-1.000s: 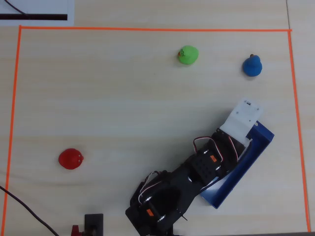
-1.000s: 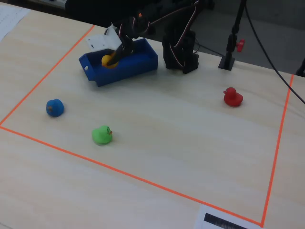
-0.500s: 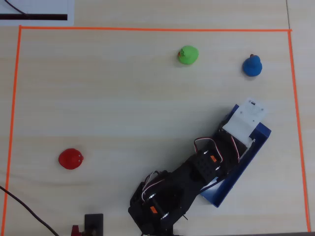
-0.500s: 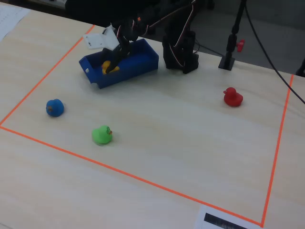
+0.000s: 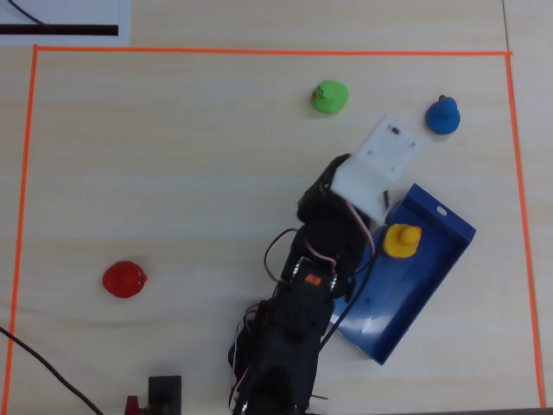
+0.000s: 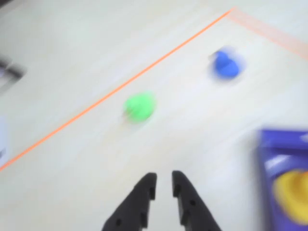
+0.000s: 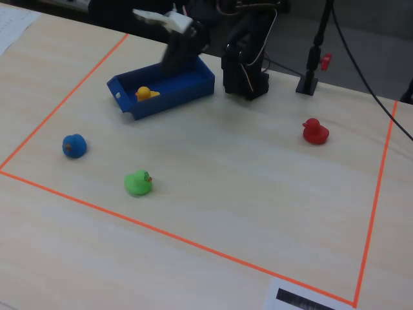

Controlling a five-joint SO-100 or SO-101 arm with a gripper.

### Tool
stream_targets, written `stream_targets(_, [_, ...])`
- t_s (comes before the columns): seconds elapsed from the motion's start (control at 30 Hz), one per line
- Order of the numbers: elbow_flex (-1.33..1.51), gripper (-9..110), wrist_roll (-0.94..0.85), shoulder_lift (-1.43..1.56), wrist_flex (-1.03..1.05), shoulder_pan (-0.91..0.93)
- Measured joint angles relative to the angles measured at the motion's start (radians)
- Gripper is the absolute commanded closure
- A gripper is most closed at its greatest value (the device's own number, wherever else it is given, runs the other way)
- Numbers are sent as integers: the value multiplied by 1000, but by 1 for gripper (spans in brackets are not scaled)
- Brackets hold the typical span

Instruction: Grasp yellow duck and put it into box.

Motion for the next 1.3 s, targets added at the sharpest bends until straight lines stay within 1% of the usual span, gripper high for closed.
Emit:
stream_targets(0.17, [451, 101, 37, 298, 72, -202])
stream_targets(0.27, [709, 101, 37, 453, 87, -247])
stream_targets(0.33, [799, 101, 38, 541, 133, -275])
stream_targets(0.4, [808, 101, 55, 607, 199, -302])
stream_targets(0.53, [808, 101, 94, 606, 339, -350])
stream_targets(0.7, [808, 101, 69, 618, 410, -353])
stream_targets(0.9, [808, 101, 28, 618, 420, -353])
stream_targets(1.3, [808, 101, 28, 618, 420, -353])
